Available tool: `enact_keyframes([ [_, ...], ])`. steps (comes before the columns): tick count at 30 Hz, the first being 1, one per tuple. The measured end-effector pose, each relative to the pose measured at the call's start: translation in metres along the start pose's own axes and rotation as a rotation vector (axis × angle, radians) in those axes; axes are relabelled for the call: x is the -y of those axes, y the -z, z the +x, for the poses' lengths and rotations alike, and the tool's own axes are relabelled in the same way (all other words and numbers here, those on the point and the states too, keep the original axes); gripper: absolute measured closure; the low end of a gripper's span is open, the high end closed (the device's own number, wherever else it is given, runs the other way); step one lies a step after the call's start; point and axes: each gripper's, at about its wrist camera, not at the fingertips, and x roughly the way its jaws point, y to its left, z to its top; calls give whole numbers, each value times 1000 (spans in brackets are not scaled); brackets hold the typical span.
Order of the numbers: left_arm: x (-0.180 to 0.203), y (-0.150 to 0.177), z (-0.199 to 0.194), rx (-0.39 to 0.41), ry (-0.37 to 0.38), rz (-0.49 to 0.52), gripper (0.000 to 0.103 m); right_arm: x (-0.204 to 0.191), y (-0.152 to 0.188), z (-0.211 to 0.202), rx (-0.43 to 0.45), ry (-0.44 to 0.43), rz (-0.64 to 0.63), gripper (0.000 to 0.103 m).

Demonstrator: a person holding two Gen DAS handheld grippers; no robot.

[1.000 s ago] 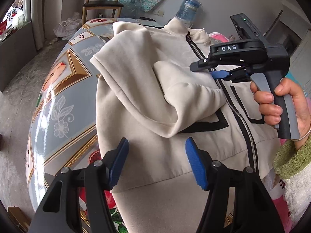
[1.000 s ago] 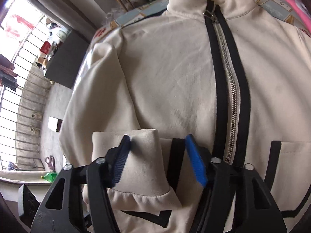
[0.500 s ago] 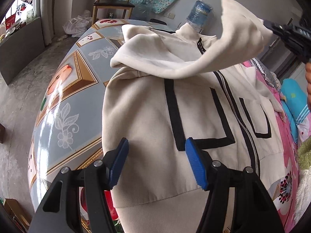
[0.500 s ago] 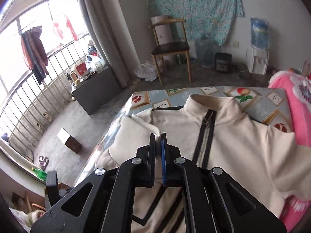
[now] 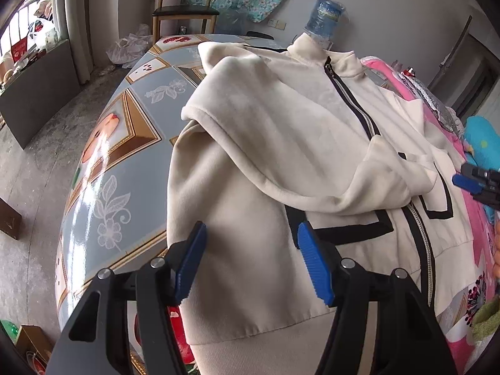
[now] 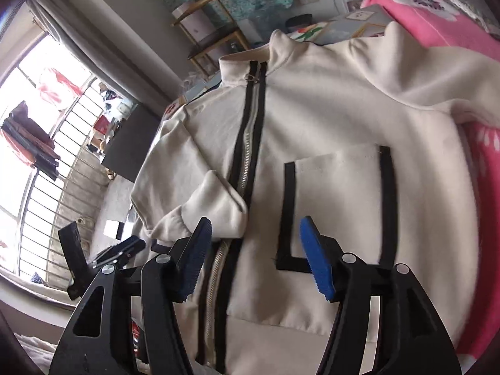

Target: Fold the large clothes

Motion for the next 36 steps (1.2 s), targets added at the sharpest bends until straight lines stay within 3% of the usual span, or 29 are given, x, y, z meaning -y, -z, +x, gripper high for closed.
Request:
enact_keyframes([
  [3, 5, 3, 1, 9, -31, 39, 44, -44, -32, 38, -63, -22, -29, 45],
  [5, 8, 5, 2, 13, -50, 62, 44, -72, -52, 80, -128, 8, -66, 45],
  [10, 9, 4, 2, 11, -65, 67, 43, -103, -65, 170, -314, 211, -180, 55],
  [11, 8, 4, 2, 9, -62, 60, 43, -107, -66, 166, -293, 225, -203, 57],
  [12, 7, 3, 2, 8, -57, 53, 44, -110, -64, 165, -327, 247, -219, 58],
  [14, 5, 3, 1, 9, -47, 44, 44, -113, -54, 151, -372, 207, -221, 69],
  [22, -3, 3, -1, 11, 3, 14, 44, -111, 25, 55, -400, 42, -259, 69],
  [28, -6, 2, -2, 6, 20, 3, 44, -91, 92, 33, -426, 45, -169, 71],
  [31, -4, 2, -2, 5, 15, 14, 44, -78, 96, 13, -361, 26, -37, 67],
  [34, -3, 3, -2, 9, 11, 21, 44, -48, 89, -21, -196, -51, 190, 46],
  [36, -3, 4, -1, 12, 8, 23, 44, -29, 87, -29, -132, -118, 332, 46],
])
